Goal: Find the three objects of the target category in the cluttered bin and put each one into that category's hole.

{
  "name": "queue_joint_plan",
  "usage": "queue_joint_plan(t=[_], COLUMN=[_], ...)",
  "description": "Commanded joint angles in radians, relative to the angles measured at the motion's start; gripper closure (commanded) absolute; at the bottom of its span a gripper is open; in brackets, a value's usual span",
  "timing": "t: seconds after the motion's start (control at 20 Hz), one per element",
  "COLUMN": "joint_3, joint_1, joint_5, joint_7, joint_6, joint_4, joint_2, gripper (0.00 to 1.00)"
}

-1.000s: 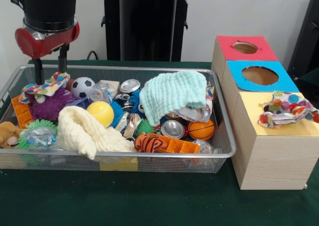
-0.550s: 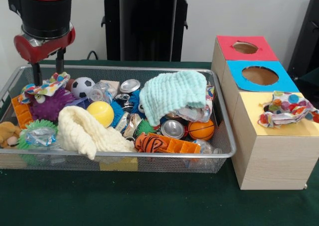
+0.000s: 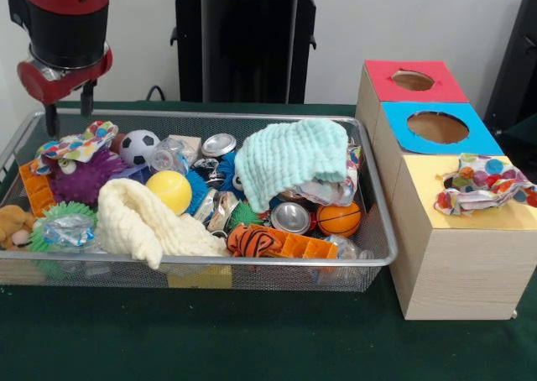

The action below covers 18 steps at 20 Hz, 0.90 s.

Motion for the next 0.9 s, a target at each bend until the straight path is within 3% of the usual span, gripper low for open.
queue_joint_plan(t=[0.05,0.35,0.9], joint_3=[0.005,0.012,0.039], joint_1=[-0.01,-0.011,-0.023], joint_5=[-0.062,-0.062,-0.057], joint_7=[0.077,0.088,0.069], joint_6=[-0.073,-0.112,-0.181], joint_4=[0.12,0.138,0.084], joint_2=[0.049,0.064,0.145], gripper=[0.0,0.0,0.0])
